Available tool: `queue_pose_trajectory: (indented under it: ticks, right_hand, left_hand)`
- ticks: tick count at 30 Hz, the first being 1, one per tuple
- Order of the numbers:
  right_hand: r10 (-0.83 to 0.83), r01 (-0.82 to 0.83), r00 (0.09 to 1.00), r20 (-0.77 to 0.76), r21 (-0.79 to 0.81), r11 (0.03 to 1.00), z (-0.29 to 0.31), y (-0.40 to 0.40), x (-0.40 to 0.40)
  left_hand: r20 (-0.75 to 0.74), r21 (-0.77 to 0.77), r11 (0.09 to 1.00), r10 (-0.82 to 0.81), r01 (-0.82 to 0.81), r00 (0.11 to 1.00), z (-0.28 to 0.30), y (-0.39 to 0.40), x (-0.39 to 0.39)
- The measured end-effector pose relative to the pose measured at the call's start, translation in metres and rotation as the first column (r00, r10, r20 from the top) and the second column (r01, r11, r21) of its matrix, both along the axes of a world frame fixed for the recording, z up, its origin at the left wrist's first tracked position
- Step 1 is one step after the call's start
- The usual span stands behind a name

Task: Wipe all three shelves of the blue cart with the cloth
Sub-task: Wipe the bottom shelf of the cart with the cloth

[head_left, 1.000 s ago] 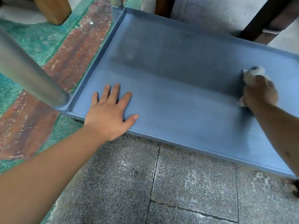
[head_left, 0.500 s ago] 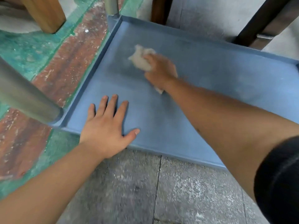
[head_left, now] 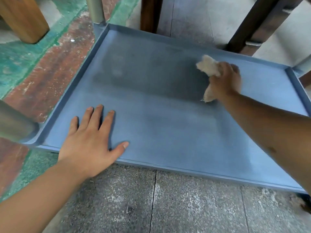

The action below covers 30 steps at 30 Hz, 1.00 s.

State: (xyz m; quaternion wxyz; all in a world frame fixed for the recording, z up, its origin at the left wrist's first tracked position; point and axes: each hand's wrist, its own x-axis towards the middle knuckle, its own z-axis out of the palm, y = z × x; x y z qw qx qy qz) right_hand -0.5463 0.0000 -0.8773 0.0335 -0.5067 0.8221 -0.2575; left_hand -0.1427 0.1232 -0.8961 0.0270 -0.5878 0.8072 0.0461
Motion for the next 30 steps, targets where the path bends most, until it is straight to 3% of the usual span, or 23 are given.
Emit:
queue_pose_trajectory:
  ticks: [2,4,6,14,20,23,26,30]
  right_hand:
    - [-0.151,0.152,0.988,-0.023,0.236,0.96,-0.006,0.002,-0.043]
    - [-0.09,0.111,0.993,-0.07,0.39,0.914,-0.018,-0.001,-0.056]
    - [-0.033,0.06,0.997,-0.072,0.414,0.908,-0.02,-0.013,-0.051]
    - [0.307,-0.279,0.952,0.0,0.42,0.864,0.003,-0.053,0.033]
    - [0.502,-0.485,0.865,0.005,0.266,0.833,-0.001,-0.014,0.14]
    - [0.615,-0.602,0.788,0.034,0.249,0.758,0.003,0.008,0.176]
    - [0.759,-0.74,0.651,0.01,0.231,0.632,0.003,0.036,0.199]
    - [0.848,-0.858,0.512,0.134,0.126,0.498,-0.005,0.092,0.217]
  left_hand:
    - [0.021,0.007,1.0,-0.003,0.003,1.0,0.0,0.001,-0.001]
    - [0.052,0.024,1.0,-0.019,0.018,0.998,0.001,0.001,-0.001]
    - [0.082,0.04,0.999,-0.027,0.024,0.996,0.002,0.001,-0.001]
    - [0.082,0.037,0.999,-0.031,0.028,0.996,-0.001,0.0,-0.001]
    - [-0.013,0.037,0.999,0.009,-0.009,1.0,-0.001,0.001,0.002]
    - [-0.02,0.045,0.999,0.02,-0.019,1.0,0.0,0.002,0.001]
    - [-0.057,0.037,0.999,0.027,-0.025,0.998,0.0,0.003,0.0]
    - [-0.137,0.047,0.998,0.045,-0.038,0.99,0.002,0.005,0.003]
